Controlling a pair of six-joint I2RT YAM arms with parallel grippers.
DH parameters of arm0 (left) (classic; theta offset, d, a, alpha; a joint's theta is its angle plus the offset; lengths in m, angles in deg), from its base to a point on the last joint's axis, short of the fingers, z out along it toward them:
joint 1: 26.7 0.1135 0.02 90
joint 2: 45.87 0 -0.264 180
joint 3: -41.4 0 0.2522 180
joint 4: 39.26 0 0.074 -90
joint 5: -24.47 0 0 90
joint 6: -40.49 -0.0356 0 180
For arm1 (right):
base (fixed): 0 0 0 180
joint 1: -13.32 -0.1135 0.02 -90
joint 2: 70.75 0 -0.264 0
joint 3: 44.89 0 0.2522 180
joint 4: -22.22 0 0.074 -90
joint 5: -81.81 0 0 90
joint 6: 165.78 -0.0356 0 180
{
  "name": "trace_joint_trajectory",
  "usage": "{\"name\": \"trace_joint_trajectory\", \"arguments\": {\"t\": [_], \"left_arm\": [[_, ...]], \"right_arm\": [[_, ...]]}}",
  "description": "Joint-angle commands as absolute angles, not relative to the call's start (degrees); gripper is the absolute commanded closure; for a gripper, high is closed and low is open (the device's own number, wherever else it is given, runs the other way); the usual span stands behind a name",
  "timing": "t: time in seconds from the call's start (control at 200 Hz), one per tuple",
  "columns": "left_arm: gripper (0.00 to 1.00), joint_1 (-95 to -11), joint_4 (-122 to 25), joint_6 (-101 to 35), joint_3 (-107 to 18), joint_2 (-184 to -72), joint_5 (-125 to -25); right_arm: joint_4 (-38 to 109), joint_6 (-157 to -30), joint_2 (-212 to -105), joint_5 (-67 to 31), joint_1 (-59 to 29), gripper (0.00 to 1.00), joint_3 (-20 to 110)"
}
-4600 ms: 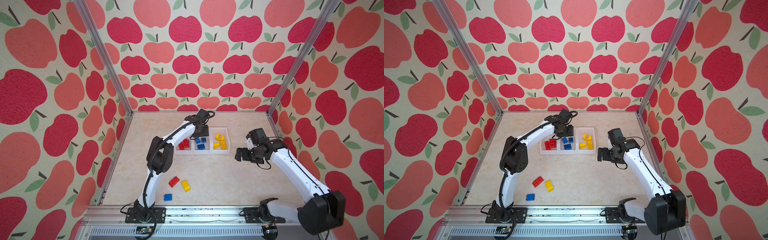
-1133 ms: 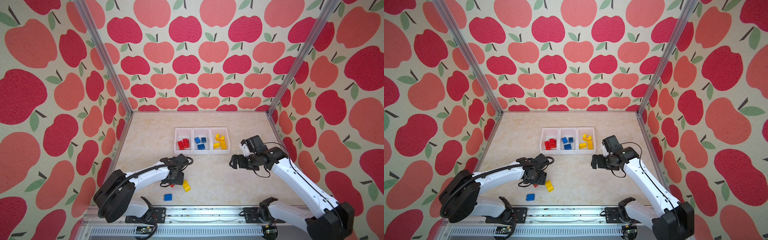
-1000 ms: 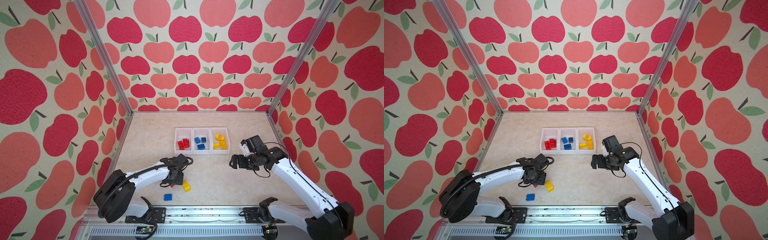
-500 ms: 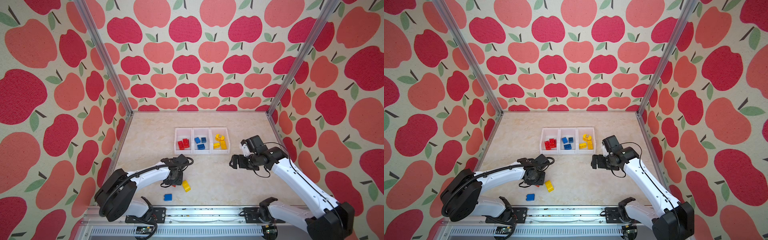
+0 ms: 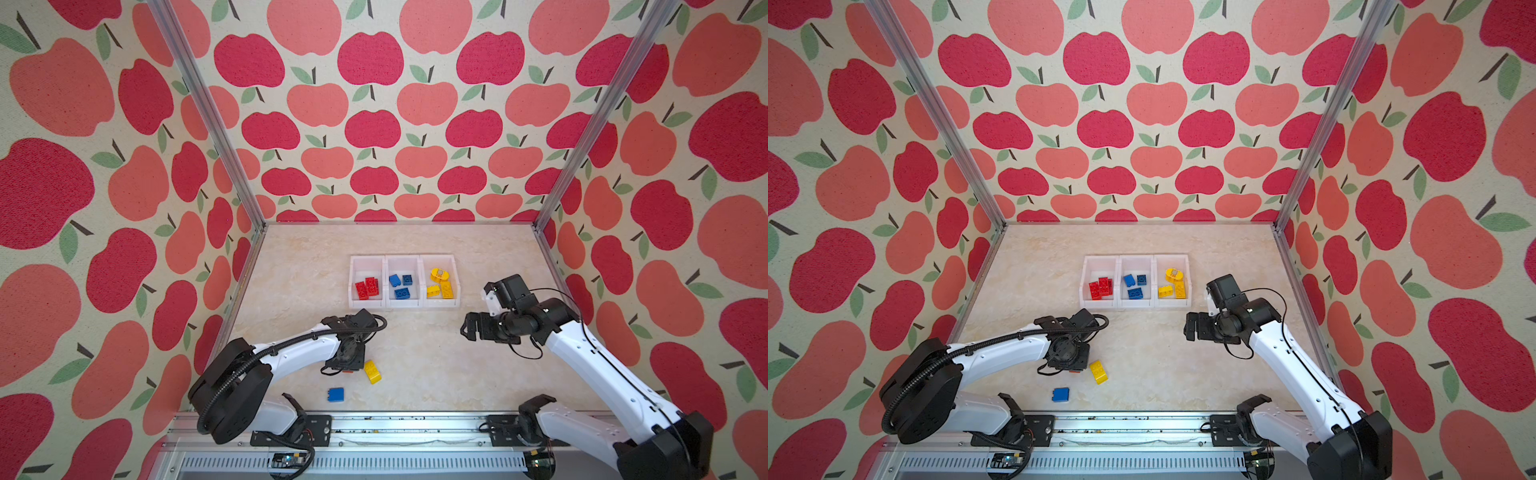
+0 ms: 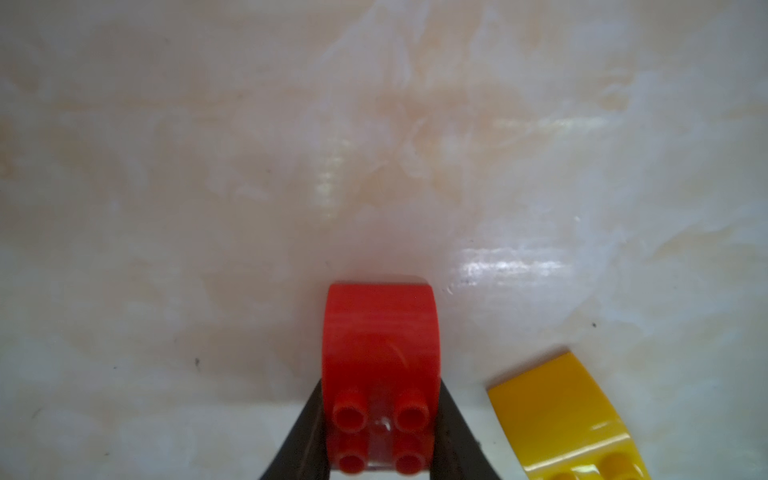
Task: Sort the legos into containers by color
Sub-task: 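Lift the red brick and carry it over the red compartment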
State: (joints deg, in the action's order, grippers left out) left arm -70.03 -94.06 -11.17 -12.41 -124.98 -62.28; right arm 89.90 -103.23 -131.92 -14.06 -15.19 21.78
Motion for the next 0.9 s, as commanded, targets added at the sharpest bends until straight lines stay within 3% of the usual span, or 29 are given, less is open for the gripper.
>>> {"name": "trace_joint_trajectory", "arguments": {"t": [0.0, 0.44, 0.891], "left_arm": [[0.79, -70.2, -97.5, -9.6, -14.6, -122.0, -59.6], [0.82, -66.3, -102.7, -13.4, -25.8, -115.9, -56.4], [0.84, -59.8, -100.0, -21.1, -41.8, -128.0, -59.4]], "right_arm": [[91.2, -104.4, -131.0, -13.3, -15.7, 0.01, 21.2], [90.2, -105.3, -131.7, -13.5, -15.7, 0.01, 21.3], [90.2, -105.3, -131.4, -12.8, -15.7, 0.01, 21.7]]}}
